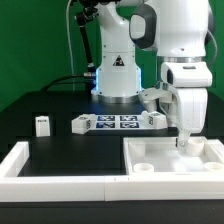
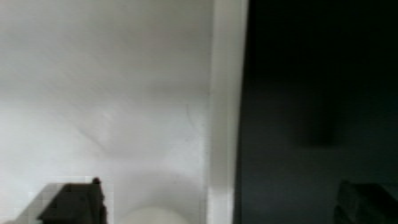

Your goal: Assemble square table

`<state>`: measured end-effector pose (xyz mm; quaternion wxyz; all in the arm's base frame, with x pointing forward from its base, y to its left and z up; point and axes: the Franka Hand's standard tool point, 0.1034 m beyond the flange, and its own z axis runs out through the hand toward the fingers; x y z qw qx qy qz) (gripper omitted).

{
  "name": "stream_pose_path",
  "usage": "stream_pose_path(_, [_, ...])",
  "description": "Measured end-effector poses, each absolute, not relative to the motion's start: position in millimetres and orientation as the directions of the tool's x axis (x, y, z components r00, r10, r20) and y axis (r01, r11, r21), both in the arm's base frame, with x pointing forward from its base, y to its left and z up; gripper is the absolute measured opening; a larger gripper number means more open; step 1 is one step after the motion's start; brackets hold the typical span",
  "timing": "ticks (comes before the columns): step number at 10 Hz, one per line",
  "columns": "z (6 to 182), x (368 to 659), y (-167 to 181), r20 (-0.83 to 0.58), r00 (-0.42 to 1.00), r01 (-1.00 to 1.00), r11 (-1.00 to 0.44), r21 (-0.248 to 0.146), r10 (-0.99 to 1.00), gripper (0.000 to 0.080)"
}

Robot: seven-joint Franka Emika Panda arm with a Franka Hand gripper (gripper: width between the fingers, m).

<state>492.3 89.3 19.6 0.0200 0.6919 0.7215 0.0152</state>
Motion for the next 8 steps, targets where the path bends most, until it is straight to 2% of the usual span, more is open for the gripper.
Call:
stream_pose_path(2, [22.0, 490.9, 88.0, -0.010, -0.042, 0.998, 0.042, 0.049, 0.999, 0.0649])
stream_pose_path(4, [47.1, 479.9, 88.1, -0.020, 0.004, 0.998, -0.003, 0.061, 1.000, 0.0649])
stream_pose_path(5, [65.3, 474.4, 95.0, -0.032, 0.044, 0.997, -0.042, 0.066, 0.999, 0.0649])
stream_pose_path(6, [74.5, 474.7, 99.4, -0.035, 0.081, 0.994, -0.079, 0.073, 0.996, 0.0649])
stream_pose_path(8, [73.1, 475.5, 98.0, -0.033, 0.102, 0.992, -0.100, 0.072, 0.994, 0.0649])
